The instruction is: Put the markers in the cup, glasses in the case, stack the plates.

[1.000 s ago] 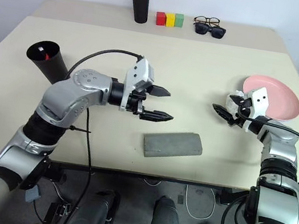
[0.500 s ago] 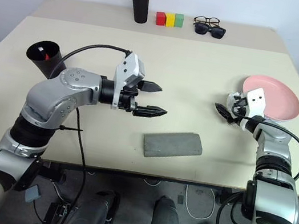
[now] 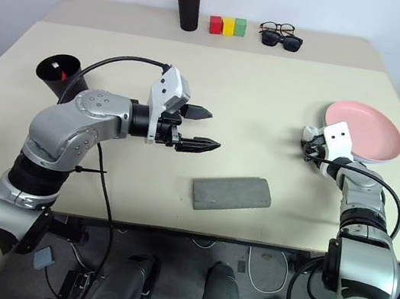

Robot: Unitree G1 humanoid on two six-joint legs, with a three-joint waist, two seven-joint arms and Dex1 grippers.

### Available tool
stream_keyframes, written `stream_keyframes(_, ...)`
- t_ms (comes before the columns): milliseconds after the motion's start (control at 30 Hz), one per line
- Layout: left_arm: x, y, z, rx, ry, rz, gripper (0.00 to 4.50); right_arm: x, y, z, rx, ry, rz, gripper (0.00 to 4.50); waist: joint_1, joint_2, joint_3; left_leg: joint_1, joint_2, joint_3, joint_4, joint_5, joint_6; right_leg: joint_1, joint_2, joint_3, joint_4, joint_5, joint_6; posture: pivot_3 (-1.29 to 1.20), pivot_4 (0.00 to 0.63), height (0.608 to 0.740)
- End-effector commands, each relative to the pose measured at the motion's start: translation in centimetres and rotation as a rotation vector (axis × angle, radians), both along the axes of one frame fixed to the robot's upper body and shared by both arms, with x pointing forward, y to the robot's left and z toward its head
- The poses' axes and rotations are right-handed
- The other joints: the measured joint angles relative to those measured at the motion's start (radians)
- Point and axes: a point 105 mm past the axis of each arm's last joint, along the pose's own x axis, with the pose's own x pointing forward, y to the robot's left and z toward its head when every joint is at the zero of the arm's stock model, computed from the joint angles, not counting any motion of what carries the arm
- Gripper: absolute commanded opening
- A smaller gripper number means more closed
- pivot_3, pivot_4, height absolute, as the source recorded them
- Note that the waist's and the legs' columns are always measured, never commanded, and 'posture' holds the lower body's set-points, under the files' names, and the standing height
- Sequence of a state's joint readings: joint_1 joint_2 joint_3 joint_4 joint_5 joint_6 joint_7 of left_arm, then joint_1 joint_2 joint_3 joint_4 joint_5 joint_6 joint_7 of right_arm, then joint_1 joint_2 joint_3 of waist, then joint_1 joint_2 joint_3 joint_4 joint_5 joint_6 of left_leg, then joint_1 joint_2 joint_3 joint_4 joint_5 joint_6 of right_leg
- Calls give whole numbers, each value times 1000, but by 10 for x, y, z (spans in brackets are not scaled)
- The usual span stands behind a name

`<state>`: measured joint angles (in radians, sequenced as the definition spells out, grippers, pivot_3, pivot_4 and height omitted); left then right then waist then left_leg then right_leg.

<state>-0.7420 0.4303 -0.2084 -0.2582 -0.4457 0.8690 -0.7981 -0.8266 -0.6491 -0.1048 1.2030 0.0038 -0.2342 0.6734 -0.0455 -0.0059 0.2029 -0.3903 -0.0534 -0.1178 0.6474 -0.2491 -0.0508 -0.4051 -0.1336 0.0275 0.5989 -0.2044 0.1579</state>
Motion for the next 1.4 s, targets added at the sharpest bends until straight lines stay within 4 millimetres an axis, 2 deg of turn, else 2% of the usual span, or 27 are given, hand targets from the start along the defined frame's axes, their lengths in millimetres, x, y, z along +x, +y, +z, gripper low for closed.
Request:
stream_keyframes(33, -2, 2, 11, -26, -38, 1, 3950, 2, -8, 13, -25, -46, -27, 48, 0, 0, 0, 0, 0, 0, 0, 0, 0, 0, 0, 0, 0, 0, 0, 0, 150, 740)
stream_keyframes(167, 0, 0, 11, -33, -37, 1, 3950, 2, -10, 25, -8, -100, -20, 48, 0, 0, 0, 0, 0, 0, 0, 0, 0, 0, 0, 0, 0, 0, 0, 0, 150, 740)
stream_keyframes(300, 0, -1, 11, -39, -35, 0, 3950, 3, -12, 59, 39, -229, 11, 48, 0, 0, 0, 0, 0, 0, 0, 0, 0, 0, 0, 0, 0, 0, 0, 0, 150, 740)
stream_keyframes(567, 2, -3, 6, -50, -25, 9, 3950, -6, -55, 92, -25, -338, -161, 48, 1, 0, 0, 0, 0, 0, 0, 0, 0, 0, 0, 0, 0, 0, 0, 0, 150, 740)
stream_keyframes(800, 2, -3, 4, -57, -34, 22, 3950, -13, -84, 98, -76, -336, -316, 48, -2, 0, 0, 0, 0, 0, 0, 0, 0, 0, 0, 0, 0, 0, 0, 0, 150, 740)
stream_keyframes(900, 3, -3, 4, -61, -43, 31, 3950, -15, -89, 95, -72, -316, -338, 967, -2, 0, 0, 0, 0, 0, 0, 0, 0, 0, 0, 1, 0, 0, 0, 0, 150, 740)
stream_keyframes(1100, 2, -4, 5, -70, -65, 29, 3950, -17, -95, 97, -77, -328, -369, 4007, -1, 0, 0, 0, 0, 0, 0, 0, 0, 0, 0, 1, -1, 0, 0, 0, 150, 740)
stream_keyframes(1233, 6, -4, 10, -136, -138, 67, 3950, -23, -99, 104, -68, -381, -366, 4007, 1, 0, 0, 0, 0, 0, 0, 0, 0, 0, 0, 1, -1, 0, 0, 0, 150, 740)
stream_keyframes(1333, 21, 5, 21, -240, -312, 230, 3950, -32, -99, 109, -74, -432, -320, 4007, 2, 0, 0, 0, 0, 1, -1, 0, 0, 0, 0, 1, -2, 0, 0, 0, 150, 740)
stream_keyframes(1400, 22, 9, 10, -223, -298, 237, 3950, -40, -97, 102, -50, -405, -240, 4007, 2, 0, 0, 0, 0, 1, -1, 0, 0, 1, 0, 1, -3, 0, 0, 0, 150, 740)
